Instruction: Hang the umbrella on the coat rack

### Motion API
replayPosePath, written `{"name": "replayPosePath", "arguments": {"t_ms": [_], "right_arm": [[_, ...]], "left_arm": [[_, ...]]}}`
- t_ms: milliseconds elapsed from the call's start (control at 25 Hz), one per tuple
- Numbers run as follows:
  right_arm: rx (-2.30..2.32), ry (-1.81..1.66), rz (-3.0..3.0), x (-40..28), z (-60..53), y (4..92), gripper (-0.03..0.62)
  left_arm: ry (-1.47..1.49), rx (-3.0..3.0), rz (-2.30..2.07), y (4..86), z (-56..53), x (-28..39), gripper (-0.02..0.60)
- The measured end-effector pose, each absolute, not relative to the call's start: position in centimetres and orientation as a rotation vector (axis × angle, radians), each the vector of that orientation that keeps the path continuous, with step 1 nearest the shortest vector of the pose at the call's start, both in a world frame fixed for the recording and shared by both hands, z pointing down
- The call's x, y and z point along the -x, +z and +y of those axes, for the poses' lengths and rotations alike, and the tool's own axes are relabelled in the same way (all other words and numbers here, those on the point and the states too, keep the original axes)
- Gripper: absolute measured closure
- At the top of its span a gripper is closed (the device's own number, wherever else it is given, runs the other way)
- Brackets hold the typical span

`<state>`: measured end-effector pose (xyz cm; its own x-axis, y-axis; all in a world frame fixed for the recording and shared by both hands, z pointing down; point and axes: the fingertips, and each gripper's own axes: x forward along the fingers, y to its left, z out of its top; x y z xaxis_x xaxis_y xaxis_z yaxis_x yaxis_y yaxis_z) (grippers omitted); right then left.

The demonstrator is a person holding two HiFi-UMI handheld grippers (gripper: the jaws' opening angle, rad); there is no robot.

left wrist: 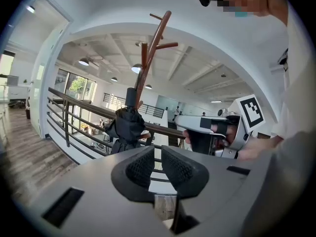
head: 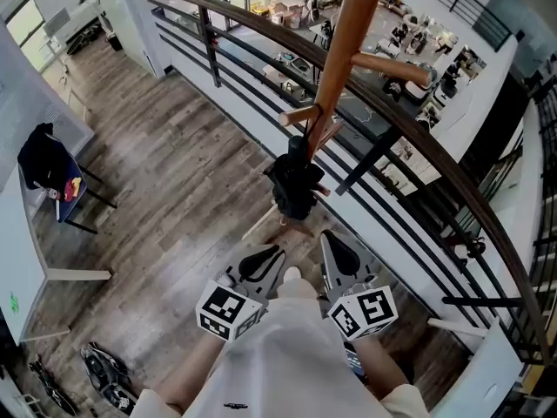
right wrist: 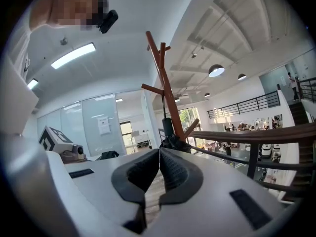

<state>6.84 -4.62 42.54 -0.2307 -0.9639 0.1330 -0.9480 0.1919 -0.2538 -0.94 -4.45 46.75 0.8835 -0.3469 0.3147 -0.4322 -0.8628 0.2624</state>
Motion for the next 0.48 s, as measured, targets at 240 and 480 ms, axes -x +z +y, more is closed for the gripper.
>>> {"name": "replayPosePath", "arguments": {"t_ms": [240,480], "right_arm": [[1.810,-0.465,2.404,-5.2,-4.3,43.9,0.560],[1.807,-0.392,2.519,-2.7,-4.5,42.8,0.560]], "left_arm": [[0.401,-2.750,-0.554,47.2,-4.4,1.1,0.528],[0.376,-2.793,-0.543,46.0,-4.7,1.4,0.527]]}}
